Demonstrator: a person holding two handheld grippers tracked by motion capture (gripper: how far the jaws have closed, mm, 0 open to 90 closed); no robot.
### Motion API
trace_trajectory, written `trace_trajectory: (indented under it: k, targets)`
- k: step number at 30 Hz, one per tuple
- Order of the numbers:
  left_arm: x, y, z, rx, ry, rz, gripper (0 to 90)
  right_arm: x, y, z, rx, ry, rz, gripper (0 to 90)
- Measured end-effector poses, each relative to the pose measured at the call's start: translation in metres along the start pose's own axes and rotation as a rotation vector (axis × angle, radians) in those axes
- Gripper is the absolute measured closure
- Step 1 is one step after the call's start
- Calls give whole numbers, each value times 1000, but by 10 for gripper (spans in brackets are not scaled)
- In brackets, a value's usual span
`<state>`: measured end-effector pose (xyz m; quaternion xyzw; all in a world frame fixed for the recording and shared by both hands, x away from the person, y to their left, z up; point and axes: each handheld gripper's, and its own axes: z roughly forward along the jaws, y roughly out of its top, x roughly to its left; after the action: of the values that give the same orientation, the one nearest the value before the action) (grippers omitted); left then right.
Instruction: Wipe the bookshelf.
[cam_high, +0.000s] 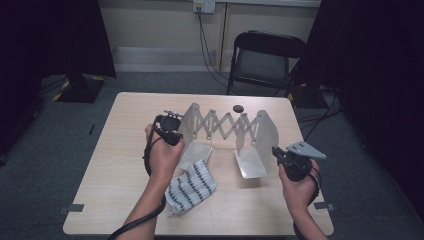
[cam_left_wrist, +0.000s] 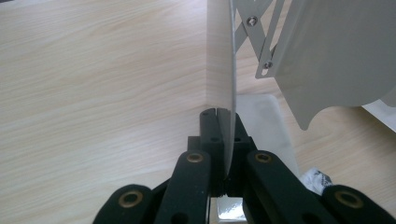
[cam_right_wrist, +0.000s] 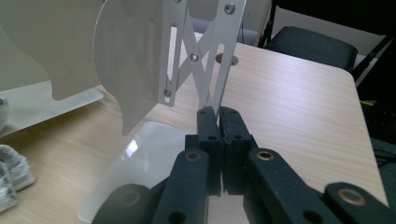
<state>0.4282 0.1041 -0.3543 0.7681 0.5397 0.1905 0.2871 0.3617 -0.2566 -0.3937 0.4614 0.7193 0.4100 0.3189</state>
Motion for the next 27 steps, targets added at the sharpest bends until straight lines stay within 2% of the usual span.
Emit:
trace_trajectory:
  k: [1,2,4,8,14,15,21,22,24,27]
  targets:
    - [-7,0,3,-5,-12,2,900,-2,-2,-1,-1,-2,0,879]
    - [-7,0,3,-5,-12,2,900,-2,-2,-1,-1,-2,0,879]
    - [-17,0,7,-6,-27,15,900,-10,-9,-4,5,-18,3,876]
    - [-23,-2,10,-9,-36,22,898,-14,-14,-7,0,-28,-3,875]
    - [-24,-11,11,-18,-41,25,894,-11,-21,-10,5,-28,-32,865]
    - [-24,-15,10,-13,-41,36,893,-8,-24,-10,10,-20,-39,857]
    - [-23,-27,10,-2,-48,33,890,3,-33,-12,38,1,-37,839]
    - [-20,-30,11,26,-64,25,885,3,-34,-12,46,7,-37,835]
    - [-20,-32,11,34,-64,33,879,4,-36,-12,53,14,-34,831]
    - [-15,-39,10,21,-80,24,853,6,-45,-10,69,31,-24,779]
